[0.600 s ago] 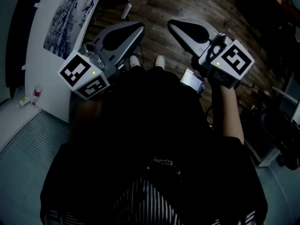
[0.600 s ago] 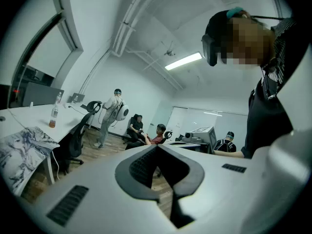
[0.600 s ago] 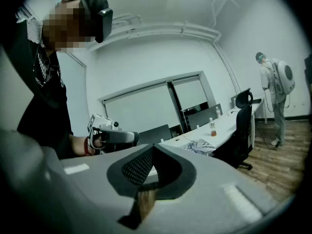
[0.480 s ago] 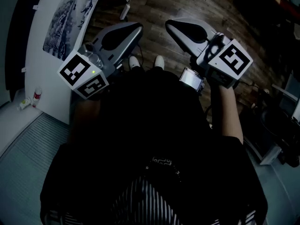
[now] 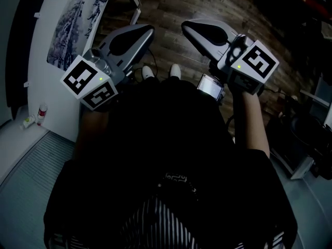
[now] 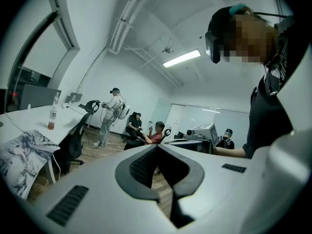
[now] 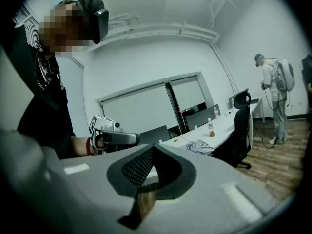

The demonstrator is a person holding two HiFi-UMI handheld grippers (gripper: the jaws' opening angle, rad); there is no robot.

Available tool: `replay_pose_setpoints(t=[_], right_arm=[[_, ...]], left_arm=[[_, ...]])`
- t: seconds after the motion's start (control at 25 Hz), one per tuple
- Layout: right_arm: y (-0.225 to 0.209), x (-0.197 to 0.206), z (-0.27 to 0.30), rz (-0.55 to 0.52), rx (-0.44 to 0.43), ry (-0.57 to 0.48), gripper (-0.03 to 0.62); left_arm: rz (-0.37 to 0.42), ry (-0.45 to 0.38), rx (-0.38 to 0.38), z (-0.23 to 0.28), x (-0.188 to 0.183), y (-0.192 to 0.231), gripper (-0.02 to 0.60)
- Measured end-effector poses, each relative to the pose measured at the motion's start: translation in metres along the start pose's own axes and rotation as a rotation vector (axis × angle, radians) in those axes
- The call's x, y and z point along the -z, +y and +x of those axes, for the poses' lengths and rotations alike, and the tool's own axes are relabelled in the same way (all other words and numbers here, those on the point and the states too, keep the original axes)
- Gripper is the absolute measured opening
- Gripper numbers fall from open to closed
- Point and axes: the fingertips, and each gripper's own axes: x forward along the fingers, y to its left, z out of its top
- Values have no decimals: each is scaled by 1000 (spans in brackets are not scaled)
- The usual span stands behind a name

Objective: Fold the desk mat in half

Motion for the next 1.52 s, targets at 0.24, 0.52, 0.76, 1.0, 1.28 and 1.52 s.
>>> replay_pose_setpoints(t=[0.24,0.52,0.76,1.0,1.28,1.52], right_arm=[[-4,1,-3,5,10,-14,5],[-9,5,-5,14,18,-44,5],[-28,7,-23,15,15,-75,5],[-66,-2,-65,53,1,-112,5],[-89,2,-76,81,19,-128,5],[-90,-1,-82,65,53,-146,5]], left_arm=[[15,-10,12,0,0,-1,9],[10,-34,33,-2,5,-3,9],[16,-45,10,10,9,0,9],[20,-15,-31,46,-3,-13,9],[2,10,-77,44,5,-5,9],[9,0,-50,48,1,-1,9]])
